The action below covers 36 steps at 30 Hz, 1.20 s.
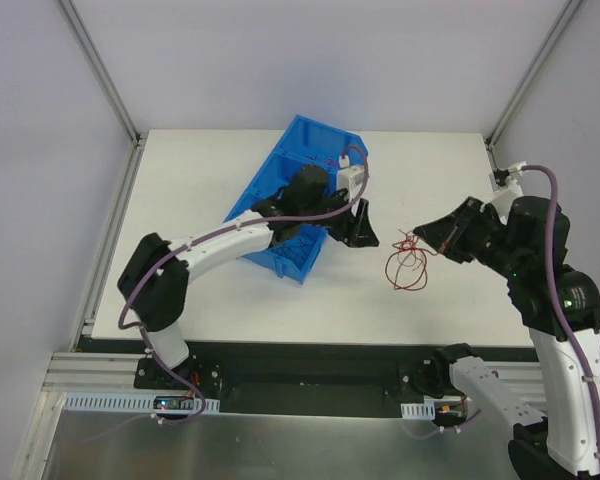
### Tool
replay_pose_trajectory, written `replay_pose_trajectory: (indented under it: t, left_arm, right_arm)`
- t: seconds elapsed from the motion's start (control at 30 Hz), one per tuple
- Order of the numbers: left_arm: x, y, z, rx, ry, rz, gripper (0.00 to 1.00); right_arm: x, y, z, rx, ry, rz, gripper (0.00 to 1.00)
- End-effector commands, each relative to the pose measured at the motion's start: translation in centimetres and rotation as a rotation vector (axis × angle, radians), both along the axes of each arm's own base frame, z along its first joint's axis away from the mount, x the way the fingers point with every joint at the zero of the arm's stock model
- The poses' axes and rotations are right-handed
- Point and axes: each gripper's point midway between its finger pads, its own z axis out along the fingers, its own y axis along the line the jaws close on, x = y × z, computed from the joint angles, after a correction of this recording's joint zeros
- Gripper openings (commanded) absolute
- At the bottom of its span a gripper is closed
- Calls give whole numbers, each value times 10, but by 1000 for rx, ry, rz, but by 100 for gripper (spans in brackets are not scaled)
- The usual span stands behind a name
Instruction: Untangle the cables
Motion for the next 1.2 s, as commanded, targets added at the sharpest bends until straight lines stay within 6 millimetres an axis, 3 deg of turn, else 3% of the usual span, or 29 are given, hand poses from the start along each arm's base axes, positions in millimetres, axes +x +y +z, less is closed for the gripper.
replay_pose_trajectory:
  t: [0.0,0.13,0.23,0.5,0.83,0.97,1.17]
  left_arm:
    - [2,24,68,-102,-119,52,66]
    - [-18,24,112,-220,-188,-50,80]
    - [-31,17,131,-305,-197,-111,84]
    - [-39,-3,133,-333,-167,-157,79]
    - [-20,-23,117,-299,-104,-101,78]
    - [-21,-23,122,-310,-108,-104,78]
    - [-41,-9,133,-333,-136,-158,83]
  right_arm:
    - [4,-8,-25,-63,40,-29,0]
    - [10,-3,-39,-50,86,-27,0]
    - [16,3,-37,-7,87,-21,0]
    - [24,13,-21,40,73,6,0]
    - [22,19,-25,78,84,26,1]
    - [21,19,-31,76,91,29,0]
    - [20,15,-37,48,90,17,0]
